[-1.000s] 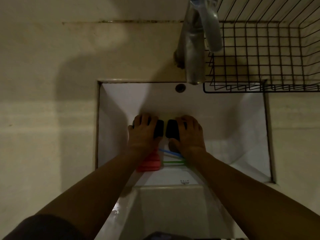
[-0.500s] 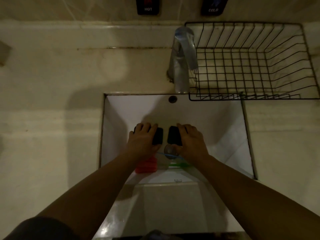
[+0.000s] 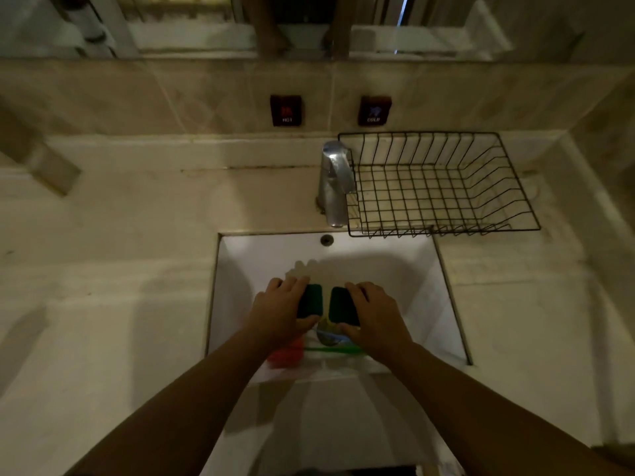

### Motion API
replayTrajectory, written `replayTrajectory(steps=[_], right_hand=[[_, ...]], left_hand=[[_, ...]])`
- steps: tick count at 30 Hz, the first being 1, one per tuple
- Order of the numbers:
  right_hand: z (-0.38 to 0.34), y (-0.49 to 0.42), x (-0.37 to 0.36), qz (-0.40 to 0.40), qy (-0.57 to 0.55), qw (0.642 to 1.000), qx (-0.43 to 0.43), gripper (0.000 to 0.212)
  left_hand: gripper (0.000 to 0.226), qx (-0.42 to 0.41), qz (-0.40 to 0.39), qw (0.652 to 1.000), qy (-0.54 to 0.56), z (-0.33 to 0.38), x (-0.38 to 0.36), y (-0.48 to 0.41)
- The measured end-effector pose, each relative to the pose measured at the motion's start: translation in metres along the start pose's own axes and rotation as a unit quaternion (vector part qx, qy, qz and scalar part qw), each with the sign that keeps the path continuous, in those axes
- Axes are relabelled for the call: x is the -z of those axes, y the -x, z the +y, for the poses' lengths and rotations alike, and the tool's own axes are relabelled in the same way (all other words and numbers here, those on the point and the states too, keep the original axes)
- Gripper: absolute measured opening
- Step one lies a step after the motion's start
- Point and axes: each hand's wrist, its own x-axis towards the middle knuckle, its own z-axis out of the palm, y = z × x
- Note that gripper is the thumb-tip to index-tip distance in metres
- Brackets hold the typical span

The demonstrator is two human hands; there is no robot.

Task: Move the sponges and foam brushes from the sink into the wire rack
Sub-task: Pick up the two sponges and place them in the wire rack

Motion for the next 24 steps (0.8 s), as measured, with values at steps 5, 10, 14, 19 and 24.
replayTrajectory(steps=[5, 10, 14, 19, 24], right_hand=[[-0.002, 0.002, 0.032, 0.038, 0.020, 0.999, 0.033, 0.079], [-0.015, -0.004, 0.069, 0.058, 0.029, 0.997, 0.041, 0.081], [-0.020, -0.010, 0.095, 0.072, 0.035, 0.995, 0.053, 0.081], [-0.022, -0.014, 0.126, 0.095, 0.022, 0.993, 0.064, 0.081], [-0.021, -0.015, 0.150, 0.130, 0.020, 0.990, 0.050, 0.076]], left_hand=[[0.060, 0.016, 0.015, 0.996, 0.092, 0.004, 0.033, 0.002], [0.061, -0.036, 0.059, 0.996, 0.056, 0.013, 0.058, 0.003], [0.065, -0.052, 0.092, 0.992, 0.064, 0.023, 0.082, 0.000], [0.073, -0.091, 0.113, 0.989, 0.041, 0.034, 0.109, -0.006], [0.072, -0.119, 0.143, 0.983, 0.012, 0.043, 0.128, -0.015]])
